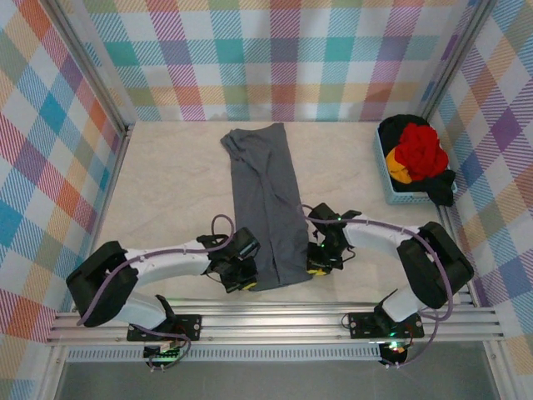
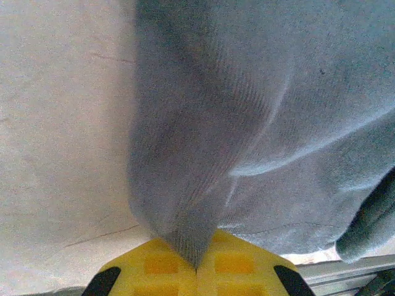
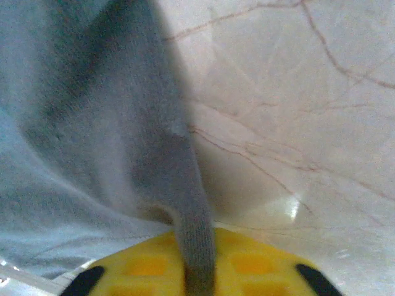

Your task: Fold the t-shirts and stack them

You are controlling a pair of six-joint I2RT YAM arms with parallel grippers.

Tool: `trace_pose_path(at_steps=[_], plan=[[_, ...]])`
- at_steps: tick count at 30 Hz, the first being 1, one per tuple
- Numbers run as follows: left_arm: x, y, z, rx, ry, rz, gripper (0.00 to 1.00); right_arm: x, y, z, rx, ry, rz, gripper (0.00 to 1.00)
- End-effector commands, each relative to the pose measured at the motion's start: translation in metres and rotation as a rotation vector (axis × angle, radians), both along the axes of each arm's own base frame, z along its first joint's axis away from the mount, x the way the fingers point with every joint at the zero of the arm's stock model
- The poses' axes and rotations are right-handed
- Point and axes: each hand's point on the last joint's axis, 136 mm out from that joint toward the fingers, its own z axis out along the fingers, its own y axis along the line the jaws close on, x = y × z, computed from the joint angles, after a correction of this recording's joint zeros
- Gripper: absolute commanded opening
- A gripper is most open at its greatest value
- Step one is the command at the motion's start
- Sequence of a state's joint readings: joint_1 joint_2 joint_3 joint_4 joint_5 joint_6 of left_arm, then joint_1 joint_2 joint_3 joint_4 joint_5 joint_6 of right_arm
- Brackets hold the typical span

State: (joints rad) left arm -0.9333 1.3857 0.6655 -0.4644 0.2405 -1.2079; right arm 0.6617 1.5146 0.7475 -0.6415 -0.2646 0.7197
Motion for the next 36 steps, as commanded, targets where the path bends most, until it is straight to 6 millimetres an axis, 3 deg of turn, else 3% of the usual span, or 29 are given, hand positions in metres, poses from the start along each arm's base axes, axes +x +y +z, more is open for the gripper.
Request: trace_pose_path(at_steps=[1,8,12,15,18,21,26,30,32,36], plan=[[-0.011,0.030,0.007,0.081,-0.017,0.006,0.00,-0.010,-0.004,0.007,-0.048,-0.021,-0.023,0.08],[-0.035,0.062,0.014,0.052,-0.008,0.078,0.00,-0.052,0.017,0.016,-0.067,0.021,0.014,0.03],[-0.040,0.065,0.005,0.044,0.007,0.096,0.00,-0.060,0.012,0.007,-0.094,0.038,-0.007,0.02],[-0.036,0.063,0.004,0.039,-0.005,0.102,0.00,-0.058,0.020,0.012,-0.068,0.034,-0.006,0.02],[-0.029,0.057,0.016,0.021,-0.037,0.104,0.00,-0.050,0.027,0.025,-0.049,0.010,-0.021,0.00],[-0.012,0.050,0.043,-0.006,-0.124,0.102,0.00,-0.041,0.034,0.040,-0.029,-0.016,-0.044,0.00],[0.011,0.024,0.076,-0.116,-0.205,0.119,0.00,-0.022,0.051,0.066,0.036,-0.053,-0.076,0.00],[0.022,0.033,0.091,-0.059,-0.219,0.116,0.00,0.000,0.051,0.085,0.032,-0.096,-0.098,0.00],[0.036,0.037,0.103,-0.060,-0.255,0.131,0.00,0.014,0.053,0.094,0.053,-0.114,-0.112,0.00],[0.066,0.036,0.108,-0.099,-0.239,0.166,0.00,0.045,0.064,0.109,0.108,-0.128,-0.140,0.00]])
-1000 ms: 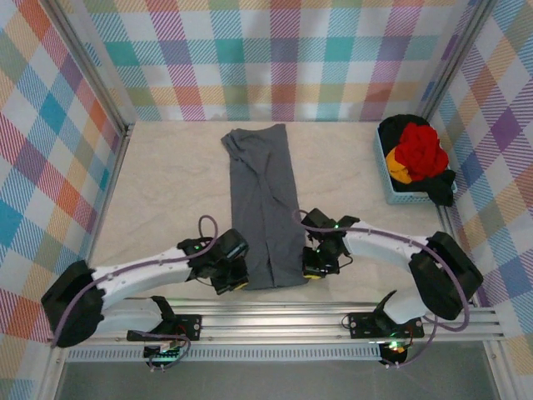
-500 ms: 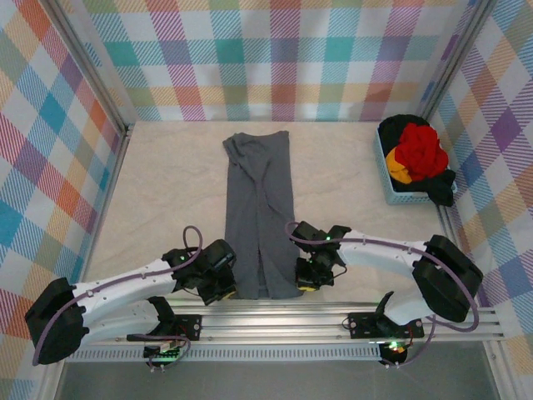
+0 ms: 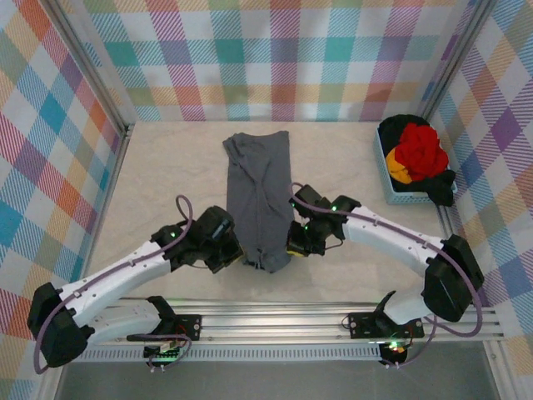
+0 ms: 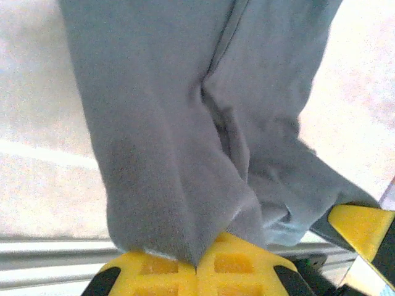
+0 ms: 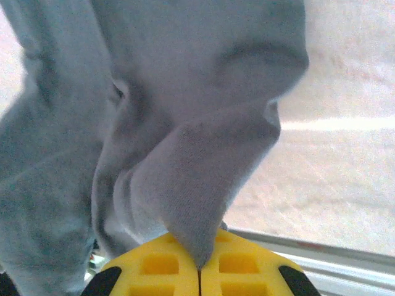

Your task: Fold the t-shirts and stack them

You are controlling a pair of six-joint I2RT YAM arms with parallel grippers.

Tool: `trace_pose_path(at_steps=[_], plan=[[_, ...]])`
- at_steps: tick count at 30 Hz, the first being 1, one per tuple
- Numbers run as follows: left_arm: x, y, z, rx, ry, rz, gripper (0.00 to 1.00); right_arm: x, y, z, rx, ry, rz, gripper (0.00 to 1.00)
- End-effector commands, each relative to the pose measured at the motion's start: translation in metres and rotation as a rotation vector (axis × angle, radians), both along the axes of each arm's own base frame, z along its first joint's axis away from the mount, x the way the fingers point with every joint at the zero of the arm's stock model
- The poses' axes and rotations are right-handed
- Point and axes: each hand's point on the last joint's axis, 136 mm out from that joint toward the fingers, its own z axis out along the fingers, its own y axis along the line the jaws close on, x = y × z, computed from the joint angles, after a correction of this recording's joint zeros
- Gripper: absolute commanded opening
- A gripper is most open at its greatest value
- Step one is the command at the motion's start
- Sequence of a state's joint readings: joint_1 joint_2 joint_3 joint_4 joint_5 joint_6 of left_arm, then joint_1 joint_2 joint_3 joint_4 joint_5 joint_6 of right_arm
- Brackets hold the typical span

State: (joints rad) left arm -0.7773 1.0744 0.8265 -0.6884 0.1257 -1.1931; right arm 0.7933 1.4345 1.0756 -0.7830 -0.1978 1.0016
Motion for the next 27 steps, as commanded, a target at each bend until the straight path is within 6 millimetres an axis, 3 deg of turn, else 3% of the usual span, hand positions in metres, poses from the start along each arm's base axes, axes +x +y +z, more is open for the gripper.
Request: trace_pose_path(at_steps=[1,7,15,25,26,27], plan=[[0.020,0.005,-0.001,0.013,0.018,-0.016,0.00,0.023,0.004,0.008,0.015,0.001,-0.004,0.00],[0.079,0.009,-0.001,-0.003,-0.003,0.028,0.00,0.084,0.009,0.007,0.025,-0.014,-0.067,0.00],[0.159,0.017,-0.020,-0.015,-0.004,0.070,0.00,0.159,0.013,-0.008,0.047,-0.025,-0.143,0.00],[0.232,0.024,-0.032,-0.022,-0.022,0.079,0.00,0.218,0.012,-0.028,0.054,-0.005,-0.217,0.00],[0.238,0.022,-0.036,-0.029,-0.014,0.069,0.03,0.224,0.015,-0.032,0.062,0.002,-0.218,0.00],[0.246,0.021,-0.039,-0.033,-0.013,0.061,0.12,0.231,0.018,-0.035,0.073,0.001,-0.215,0.07]])
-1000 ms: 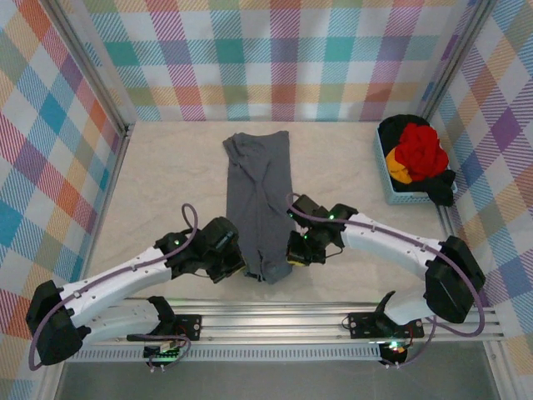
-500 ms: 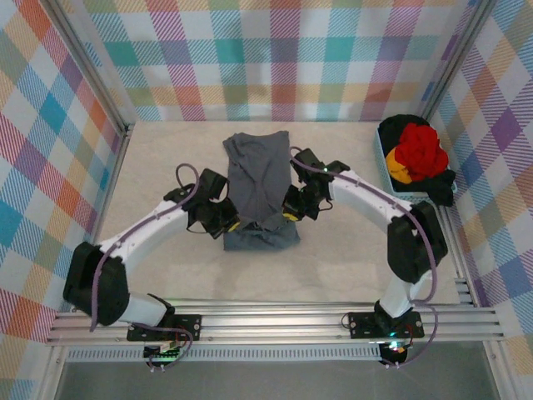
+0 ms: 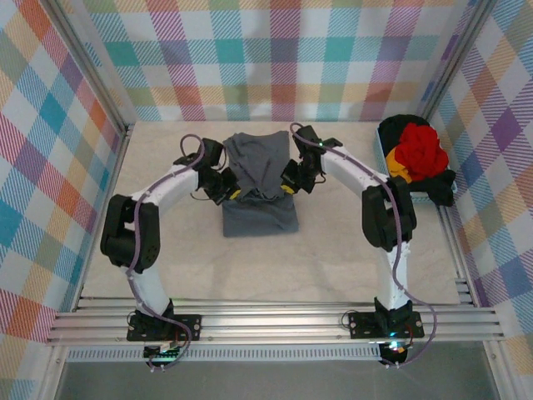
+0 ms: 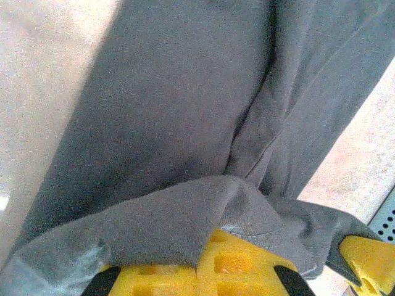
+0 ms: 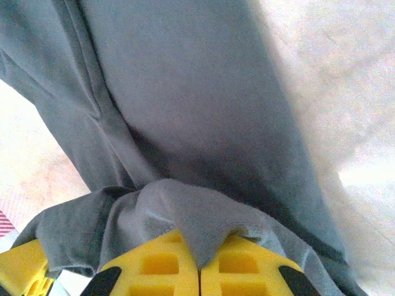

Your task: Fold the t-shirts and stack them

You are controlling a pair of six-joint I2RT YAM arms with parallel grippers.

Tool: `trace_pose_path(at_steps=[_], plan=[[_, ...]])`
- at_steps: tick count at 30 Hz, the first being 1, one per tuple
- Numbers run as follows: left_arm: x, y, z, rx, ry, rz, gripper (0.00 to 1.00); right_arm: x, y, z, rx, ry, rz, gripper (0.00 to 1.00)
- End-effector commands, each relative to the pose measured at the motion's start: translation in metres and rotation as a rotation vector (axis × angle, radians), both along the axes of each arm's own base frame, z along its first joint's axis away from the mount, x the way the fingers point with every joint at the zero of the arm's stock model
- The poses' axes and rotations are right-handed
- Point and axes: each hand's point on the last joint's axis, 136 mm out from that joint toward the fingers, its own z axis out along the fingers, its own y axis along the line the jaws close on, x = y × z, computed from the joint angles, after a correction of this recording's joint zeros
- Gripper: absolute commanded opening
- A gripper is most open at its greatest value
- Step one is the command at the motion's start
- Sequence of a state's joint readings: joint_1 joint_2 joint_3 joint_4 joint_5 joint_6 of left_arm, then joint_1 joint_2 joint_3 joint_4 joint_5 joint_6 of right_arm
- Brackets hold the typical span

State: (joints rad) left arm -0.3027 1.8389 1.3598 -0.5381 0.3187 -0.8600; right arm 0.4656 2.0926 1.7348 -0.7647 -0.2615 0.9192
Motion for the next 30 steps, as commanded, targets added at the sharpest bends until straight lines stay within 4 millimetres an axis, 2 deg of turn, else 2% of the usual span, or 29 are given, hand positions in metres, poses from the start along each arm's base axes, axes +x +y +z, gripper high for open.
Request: trace_pose_path(at_steps=[1,3,5,6,8,10,12,15,17,19,21,23,25,27,28,30], plan=[[0.027,-0.002,-0.002,-0.036,-0.032,-0.040,0.21,0.015,0.005,-0.011,0.022,0.012,0.020,0.15],[0.041,0.007,0.003,-0.040,-0.073,-0.020,0.38,0.030,0.000,-0.007,0.002,-0.044,0.028,0.35],[0.044,0.019,0.017,-0.007,-0.121,-0.004,0.54,0.036,-0.004,0.006,0.001,-0.105,0.046,0.46],[0.041,0.024,0.026,0.003,-0.148,0.000,0.58,0.036,-0.008,0.013,-0.006,-0.125,0.050,0.48],[0.025,0.022,0.033,-0.025,-0.161,0.003,0.58,0.029,-0.013,0.027,-0.013,-0.162,0.059,0.52],[0.005,0.014,0.028,-0.060,-0.138,0.001,0.53,0.015,-0.015,0.032,0.011,-0.166,0.063,0.52],[-0.006,0.007,0.019,-0.090,-0.125,0.006,0.49,0.001,-0.014,0.027,0.029,-0.159,0.063,0.51],[-0.013,0.001,-0.004,-0.127,-0.067,0.028,0.37,-0.013,-0.009,0.010,0.056,-0.110,0.064,0.42],[-0.016,-0.002,-0.011,-0.129,-0.049,0.028,0.35,-0.021,-0.006,0.001,0.054,-0.091,0.073,0.35],[-0.026,0.006,-0.014,-0.067,-0.016,0.040,0.34,-0.030,-0.009,-0.003,0.043,-0.087,0.078,0.31],[-0.052,0.026,-0.021,0.015,0.056,0.099,0.29,-0.043,-0.015,-0.008,0.035,-0.086,0.079,0.31],[-0.078,0.031,-0.029,-0.002,0.087,0.152,0.26,-0.059,-0.025,-0.014,0.023,-0.080,0.076,0.31],[-0.100,0.025,-0.039,-0.044,0.112,0.158,0.27,-0.075,-0.034,-0.021,0.010,-0.074,0.082,0.33],[-0.115,0.016,-0.046,-0.072,0.128,0.142,0.41,-0.093,-0.040,-0.030,0.014,-0.057,0.092,0.37],[-0.120,0.013,-0.050,-0.081,0.141,0.145,0.47,-0.099,-0.041,-0.032,0.025,-0.053,0.097,0.38],[-0.119,0.003,-0.056,-0.140,0.126,0.157,0.51,-0.114,-0.039,-0.037,0.048,-0.040,0.106,0.40]])
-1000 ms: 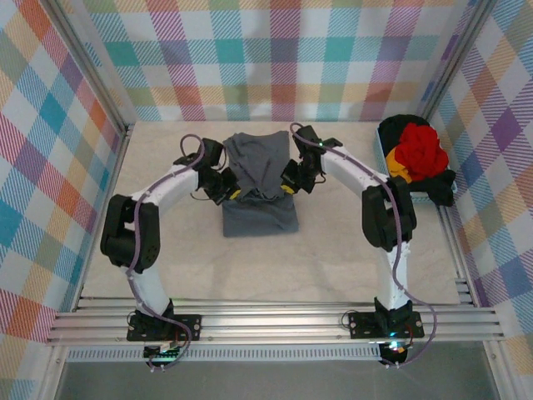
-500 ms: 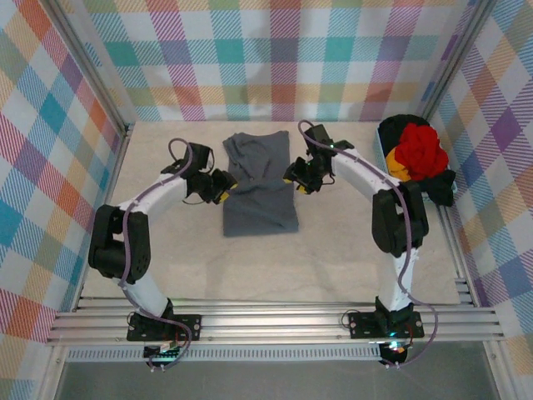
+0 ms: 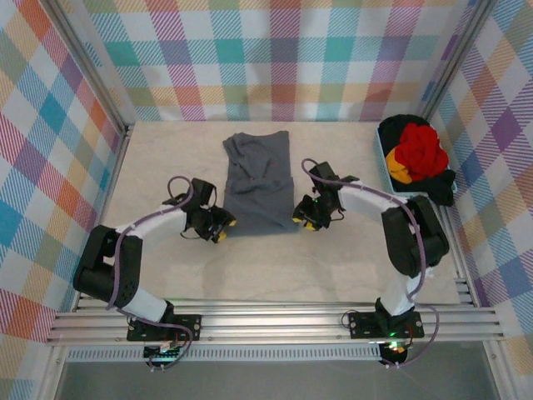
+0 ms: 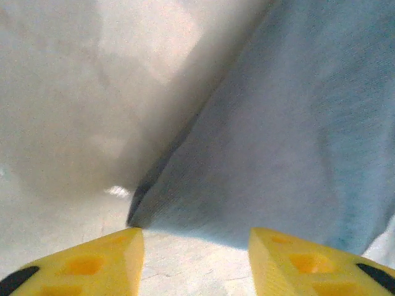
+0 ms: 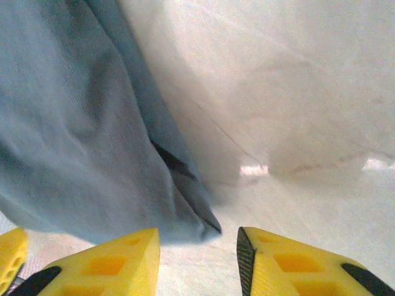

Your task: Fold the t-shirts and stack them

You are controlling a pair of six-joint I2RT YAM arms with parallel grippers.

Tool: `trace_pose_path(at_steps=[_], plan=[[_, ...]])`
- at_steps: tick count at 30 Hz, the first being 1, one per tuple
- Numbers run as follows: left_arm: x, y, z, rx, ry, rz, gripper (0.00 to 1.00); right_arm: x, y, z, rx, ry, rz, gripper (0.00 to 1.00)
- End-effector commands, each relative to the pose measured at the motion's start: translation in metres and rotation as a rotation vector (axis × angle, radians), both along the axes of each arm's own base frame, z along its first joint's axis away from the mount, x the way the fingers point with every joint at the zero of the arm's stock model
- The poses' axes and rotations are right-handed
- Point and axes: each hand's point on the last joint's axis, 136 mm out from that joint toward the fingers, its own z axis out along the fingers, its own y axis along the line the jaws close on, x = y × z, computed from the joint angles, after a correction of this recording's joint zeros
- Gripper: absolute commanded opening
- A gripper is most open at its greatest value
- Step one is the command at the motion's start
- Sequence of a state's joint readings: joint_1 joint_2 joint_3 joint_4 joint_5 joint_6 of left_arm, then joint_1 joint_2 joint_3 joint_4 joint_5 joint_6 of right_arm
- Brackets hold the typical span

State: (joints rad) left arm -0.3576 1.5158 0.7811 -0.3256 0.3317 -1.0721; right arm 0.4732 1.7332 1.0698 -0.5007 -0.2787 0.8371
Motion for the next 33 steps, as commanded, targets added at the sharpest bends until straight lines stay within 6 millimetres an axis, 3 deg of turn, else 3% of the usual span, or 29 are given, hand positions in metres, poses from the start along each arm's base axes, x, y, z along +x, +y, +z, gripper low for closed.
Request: trace_pose_path(at_steps=[1,6,17,19,21,23,24,29,33], plan=[[0.003,-0.016,-0.005,-0.086,-0.014,0.048,0.51,-0.008,0.011,0.006,0.071,-0.041,0.022,0.40],[0.010,-0.021,-0.016,-0.079,-0.015,0.059,0.52,-0.015,0.017,-0.006,0.097,-0.019,0.017,0.41],[0.025,-0.018,-0.028,-0.032,-0.044,0.057,0.43,0.003,0.024,-0.023,0.057,0.006,0.028,0.40],[0.030,-0.015,-0.029,-0.006,-0.054,0.055,0.37,0.006,0.022,-0.027,0.039,-0.002,0.020,0.35],[0.034,-0.007,-0.027,0.053,-0.073,0.050,0.22,0.011,0.019,-0.028,0.018,-0.015,0.016,0.28],[0.036,0.007,-0.025,0.124,-0.088,0.055,0.04,0.014,0.014,-0.028,-0.017,-0.025,0.005,0.13],[0.037,0.013,-0.023,0.146,-0.096,0.057,0.00,0.014,0.009,-0.026,-0.041,-0.028,-0.002,0.07],[0.038,0.024,-0.017,0.157,-0.103,0.045,0.00,0.008,-0.008,-0.016,-0.088,-0.049,-0.024,0.00],[0.033,0.023,-0.018,0.143,-0.098,0.046,0.00,0.005,-0.001,-0.010,-0.043,-0.045,-0.010,0.00]])
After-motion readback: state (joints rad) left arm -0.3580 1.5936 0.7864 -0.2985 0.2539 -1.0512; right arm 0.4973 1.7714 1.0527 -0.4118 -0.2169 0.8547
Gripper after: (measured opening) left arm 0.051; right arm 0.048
